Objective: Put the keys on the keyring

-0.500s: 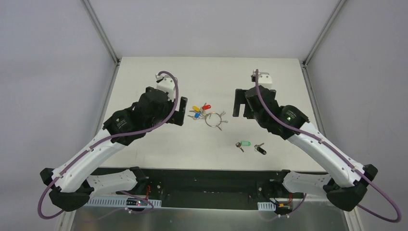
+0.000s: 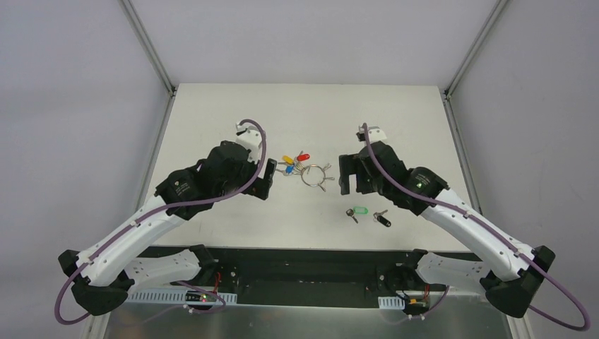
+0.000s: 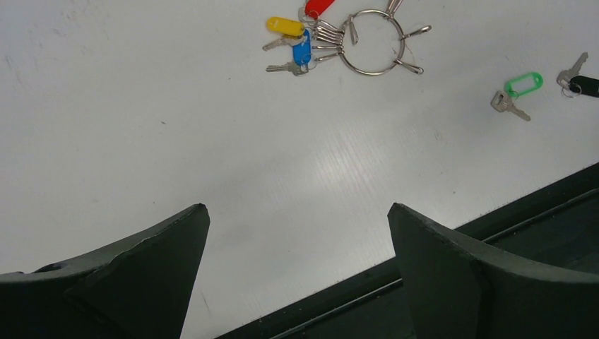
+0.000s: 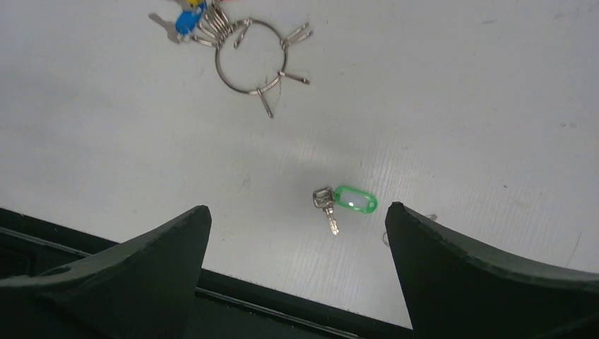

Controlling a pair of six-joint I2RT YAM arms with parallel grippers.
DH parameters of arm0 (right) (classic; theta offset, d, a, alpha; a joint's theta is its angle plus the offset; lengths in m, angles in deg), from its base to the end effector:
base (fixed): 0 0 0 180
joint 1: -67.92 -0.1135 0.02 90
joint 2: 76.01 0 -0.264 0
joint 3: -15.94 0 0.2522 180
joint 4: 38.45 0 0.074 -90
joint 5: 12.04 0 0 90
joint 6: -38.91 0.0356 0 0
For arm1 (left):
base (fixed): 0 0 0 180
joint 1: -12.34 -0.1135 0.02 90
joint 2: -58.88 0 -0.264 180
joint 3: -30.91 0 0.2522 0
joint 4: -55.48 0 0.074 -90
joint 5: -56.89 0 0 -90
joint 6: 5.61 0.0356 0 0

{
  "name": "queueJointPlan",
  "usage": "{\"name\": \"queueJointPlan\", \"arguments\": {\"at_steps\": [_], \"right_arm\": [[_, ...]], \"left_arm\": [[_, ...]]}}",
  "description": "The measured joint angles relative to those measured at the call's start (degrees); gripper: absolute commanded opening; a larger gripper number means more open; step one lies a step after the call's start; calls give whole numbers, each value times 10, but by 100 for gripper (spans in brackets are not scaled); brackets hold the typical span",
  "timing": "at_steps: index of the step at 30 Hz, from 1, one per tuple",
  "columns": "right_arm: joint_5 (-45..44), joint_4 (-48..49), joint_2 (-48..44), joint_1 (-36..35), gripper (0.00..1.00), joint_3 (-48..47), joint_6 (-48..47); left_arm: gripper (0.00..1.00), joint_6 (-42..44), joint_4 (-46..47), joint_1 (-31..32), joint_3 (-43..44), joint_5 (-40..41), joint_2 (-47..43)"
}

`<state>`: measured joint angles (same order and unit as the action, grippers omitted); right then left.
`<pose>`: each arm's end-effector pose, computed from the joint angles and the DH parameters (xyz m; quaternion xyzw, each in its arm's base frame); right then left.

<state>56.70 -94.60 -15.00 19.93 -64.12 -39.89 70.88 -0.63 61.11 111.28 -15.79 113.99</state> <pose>0.1541 0.1518 0.3621 -0.1997 0.8609 0.0726 0.4622 0.1331 -0.1357 0.3823 0.1896 0.8419 -0.1402 0.4853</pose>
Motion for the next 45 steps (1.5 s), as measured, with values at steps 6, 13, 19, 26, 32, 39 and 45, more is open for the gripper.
{"name": "queueJointPlan", "arguments": {"at_steps": [6, 13, 19, 26, 32, 39, 45], "right_arm": [[81, 41, -2, 0, 97, 111, -39], [111, 120, 24, 0, 90, 168, -86], [112, 187, 123, 0, 87, 169, -130], [132, 254, 201, 7, 80, 170, -207], [178, 270, 260, 28, 67, 136, -229], [228, 291, 304, 46, 53, 125, -232], [228, 303, 345, 53, 39, 112, -232]], "left_arm": [[100, 2, 5, 0, -24, -16, -18], [100, 11, 16, 0, -53, -36, -57], [100, 12, 30, 0, -78, -54, -91], [100, 14, 44, 0, -99, -67, -110], [100, 23, 52, 0, -112, -69, -131], [100, 24, 60, 0, -119, -69, -136], [100, 24, 62, 0, -122, -69, -135]]}}
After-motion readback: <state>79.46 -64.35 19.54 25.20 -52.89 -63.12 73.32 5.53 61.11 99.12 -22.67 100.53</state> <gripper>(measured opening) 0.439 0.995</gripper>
